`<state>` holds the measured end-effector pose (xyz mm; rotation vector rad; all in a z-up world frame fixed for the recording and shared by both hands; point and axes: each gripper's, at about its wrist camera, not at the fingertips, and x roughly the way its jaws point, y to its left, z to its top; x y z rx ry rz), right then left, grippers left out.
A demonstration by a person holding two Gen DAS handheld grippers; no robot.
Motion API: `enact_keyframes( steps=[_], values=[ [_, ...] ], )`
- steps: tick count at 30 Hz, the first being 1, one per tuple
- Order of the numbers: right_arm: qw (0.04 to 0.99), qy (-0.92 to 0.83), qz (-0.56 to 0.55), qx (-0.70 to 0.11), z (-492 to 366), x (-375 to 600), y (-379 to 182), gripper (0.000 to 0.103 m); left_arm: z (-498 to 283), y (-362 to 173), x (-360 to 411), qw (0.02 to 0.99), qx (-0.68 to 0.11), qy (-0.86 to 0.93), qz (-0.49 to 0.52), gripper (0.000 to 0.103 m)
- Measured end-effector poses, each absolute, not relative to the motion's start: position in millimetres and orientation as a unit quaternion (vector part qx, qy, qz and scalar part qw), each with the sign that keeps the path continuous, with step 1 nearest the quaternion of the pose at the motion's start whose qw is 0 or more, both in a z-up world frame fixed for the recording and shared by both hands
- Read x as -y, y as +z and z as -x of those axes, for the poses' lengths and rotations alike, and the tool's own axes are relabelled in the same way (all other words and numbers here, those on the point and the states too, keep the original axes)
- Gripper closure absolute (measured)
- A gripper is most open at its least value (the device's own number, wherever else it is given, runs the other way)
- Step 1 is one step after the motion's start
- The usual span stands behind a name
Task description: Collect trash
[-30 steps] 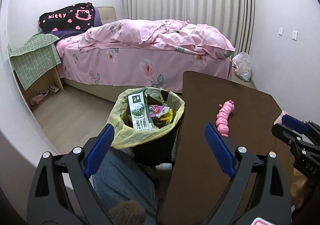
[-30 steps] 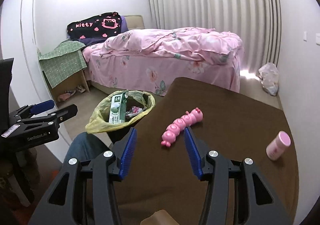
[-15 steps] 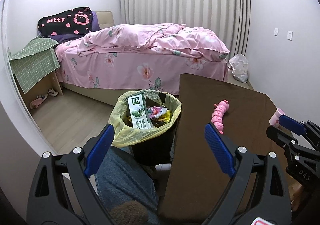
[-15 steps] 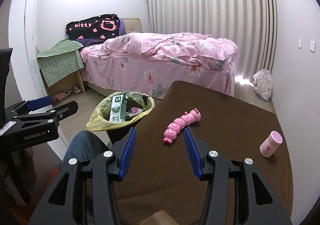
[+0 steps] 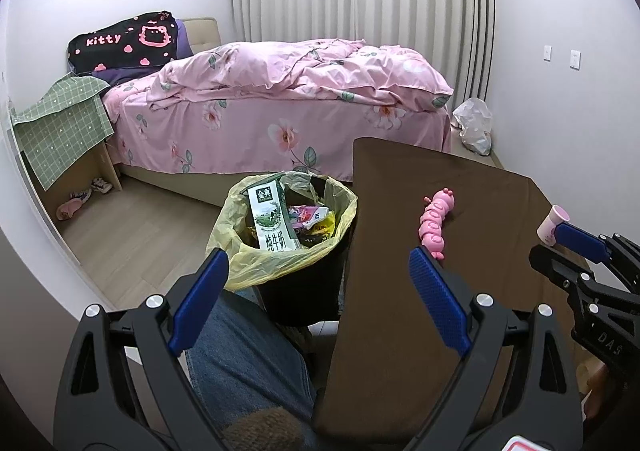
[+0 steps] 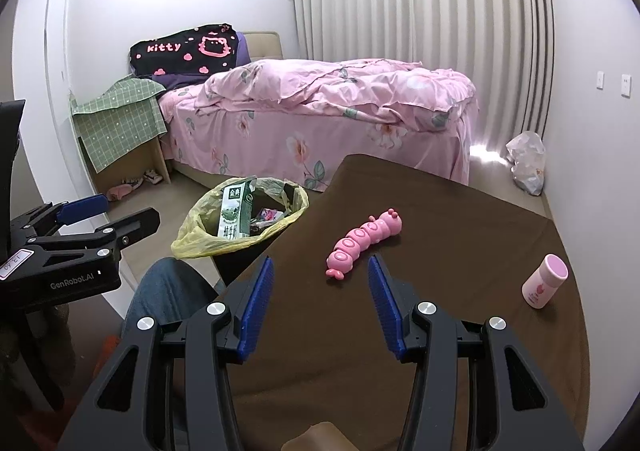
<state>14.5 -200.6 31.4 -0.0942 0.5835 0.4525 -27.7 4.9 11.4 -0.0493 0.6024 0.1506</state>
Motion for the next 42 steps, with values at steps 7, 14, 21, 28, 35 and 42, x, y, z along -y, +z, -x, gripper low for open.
enact_keyframes(
  steps=[7,14,21,28,35,42],
  values=[
    [0.932,0.219,0.046,-0.286,-15,201,30,0.057,27,10,-2,0.952,-0.297,0.072,0.020,0.016],
    [0.932,0.219,0.045,-0.284,-15,202,32,0.057,27,7,-2,0.951,-0.301,0.067,0.020,0.016],
    [0.932,0.220,0.045,-0.285,-15,202,32,0.057,27,7,-3,0.951,-0.301,0.067,0.021,0.016],
    [0.932,0.220,0.045,-0.285,-14,202,32,0.057,27,4,-2,0.950,-0.304,0.066,0.023,0.016],
    [0.932,0.219,0.045,-0.286,-14,202,32,0.057,27,1,-3,0.950,-0.305,0.064,0.024,0.016],
    [0.931,0.218,0.045,-0.288,-14,201,29,0.057,26,-3,-4,0.948,-0.309,0.066,0.027,0.016]
  ],
)
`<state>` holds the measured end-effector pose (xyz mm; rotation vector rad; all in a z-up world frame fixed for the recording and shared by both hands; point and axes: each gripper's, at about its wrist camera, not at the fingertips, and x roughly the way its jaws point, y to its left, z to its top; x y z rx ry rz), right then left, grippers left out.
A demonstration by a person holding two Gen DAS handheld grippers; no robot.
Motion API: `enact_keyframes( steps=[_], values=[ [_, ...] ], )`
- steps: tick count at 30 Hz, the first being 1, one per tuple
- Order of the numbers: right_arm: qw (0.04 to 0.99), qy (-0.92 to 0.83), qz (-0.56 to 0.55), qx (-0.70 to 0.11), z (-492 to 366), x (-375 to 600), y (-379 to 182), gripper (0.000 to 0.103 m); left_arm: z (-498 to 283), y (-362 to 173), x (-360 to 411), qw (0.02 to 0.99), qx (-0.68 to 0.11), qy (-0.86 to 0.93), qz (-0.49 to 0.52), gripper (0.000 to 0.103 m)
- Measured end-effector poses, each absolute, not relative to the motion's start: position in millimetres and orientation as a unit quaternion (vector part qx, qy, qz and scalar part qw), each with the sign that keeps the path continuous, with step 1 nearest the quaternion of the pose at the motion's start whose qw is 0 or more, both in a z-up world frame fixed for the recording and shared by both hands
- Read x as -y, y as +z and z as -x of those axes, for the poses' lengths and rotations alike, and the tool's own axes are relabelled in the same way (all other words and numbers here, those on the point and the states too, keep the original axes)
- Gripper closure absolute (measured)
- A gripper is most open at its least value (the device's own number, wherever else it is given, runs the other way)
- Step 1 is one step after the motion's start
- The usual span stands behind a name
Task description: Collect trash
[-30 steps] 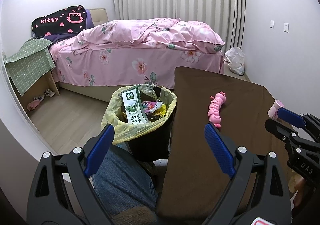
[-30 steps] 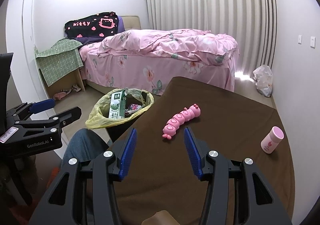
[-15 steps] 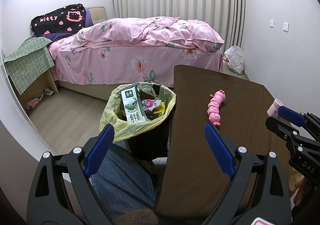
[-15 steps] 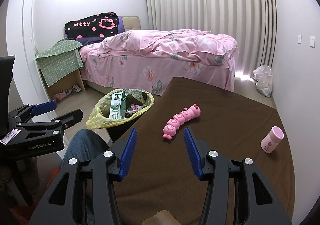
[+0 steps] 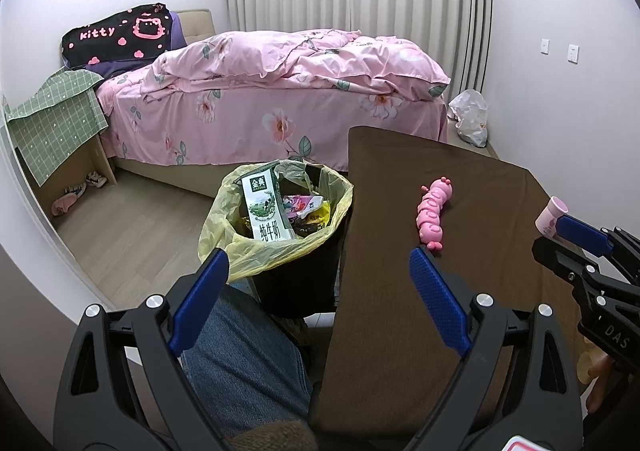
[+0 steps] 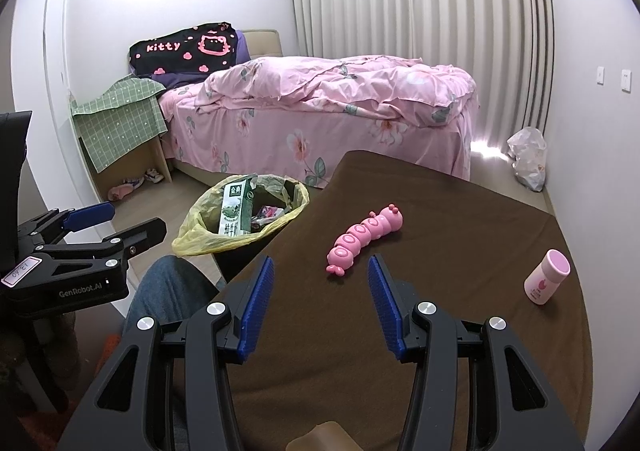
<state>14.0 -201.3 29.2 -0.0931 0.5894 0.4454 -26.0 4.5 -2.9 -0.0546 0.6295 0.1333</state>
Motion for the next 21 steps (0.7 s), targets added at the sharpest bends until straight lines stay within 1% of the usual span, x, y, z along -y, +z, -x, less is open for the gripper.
enact_keyframes(
  steps=[9,21],
  values=[
    [0.927,0.220,0.049,-0.300,-13,192,18,0.057,23,-6,-9,0.947,-0.314,0.065,0.030,0.016],
    [0.924,0.219,0.052,-0.308,-17,187,18,0.057,20,-10,-21,0.945,-0.320,0.060,0.035,0.016]
  ],
)
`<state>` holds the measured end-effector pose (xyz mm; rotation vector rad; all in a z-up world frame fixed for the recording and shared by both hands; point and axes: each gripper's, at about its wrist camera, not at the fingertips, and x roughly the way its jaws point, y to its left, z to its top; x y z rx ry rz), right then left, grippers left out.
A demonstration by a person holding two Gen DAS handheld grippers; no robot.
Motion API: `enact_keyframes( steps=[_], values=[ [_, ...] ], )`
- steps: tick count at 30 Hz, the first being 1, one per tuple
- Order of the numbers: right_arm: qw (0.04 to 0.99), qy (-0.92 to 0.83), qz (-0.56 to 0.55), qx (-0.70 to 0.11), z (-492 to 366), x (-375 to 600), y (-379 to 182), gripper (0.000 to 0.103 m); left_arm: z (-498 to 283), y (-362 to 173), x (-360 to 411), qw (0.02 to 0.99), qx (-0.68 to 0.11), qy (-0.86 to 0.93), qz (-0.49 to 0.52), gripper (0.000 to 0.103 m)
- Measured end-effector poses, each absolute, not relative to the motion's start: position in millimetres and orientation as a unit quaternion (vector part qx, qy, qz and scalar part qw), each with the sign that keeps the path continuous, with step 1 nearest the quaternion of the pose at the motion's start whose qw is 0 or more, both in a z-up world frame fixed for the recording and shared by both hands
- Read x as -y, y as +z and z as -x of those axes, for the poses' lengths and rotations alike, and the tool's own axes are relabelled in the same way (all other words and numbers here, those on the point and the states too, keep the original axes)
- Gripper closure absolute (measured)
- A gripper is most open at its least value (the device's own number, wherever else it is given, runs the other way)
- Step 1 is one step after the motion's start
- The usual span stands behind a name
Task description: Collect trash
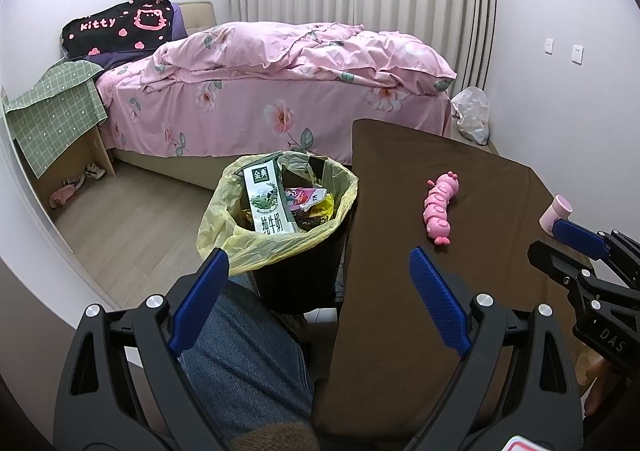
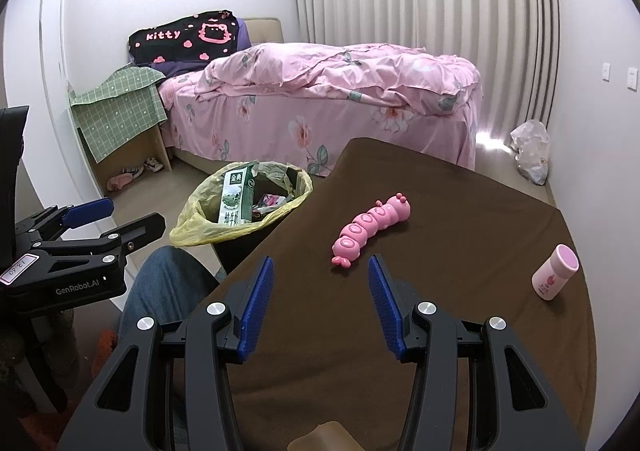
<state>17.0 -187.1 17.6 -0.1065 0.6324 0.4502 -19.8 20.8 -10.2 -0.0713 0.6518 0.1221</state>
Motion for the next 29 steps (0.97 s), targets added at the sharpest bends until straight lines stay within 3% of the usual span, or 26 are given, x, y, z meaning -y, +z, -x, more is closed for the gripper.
enact_keyframes(
  steps=[21,26,29],
  values=[
    [0.928,0.211,0.054,-0.301,-17,195,22,0.057,20,-5,-20,0.946,-0.315,0.059,0.049,0.016],
    [0.926,0.208,0.057,-0.310,-24,204,16,0.057,3,-16,-9,0.932,-0.355,0.014,0.070,0.016],
    [0.926,0.189,0.053,-0.322,-43,231,3,0.045,-18,-30,8,0.923,-0.380,0.009,0.055,0.016]
  ],
)
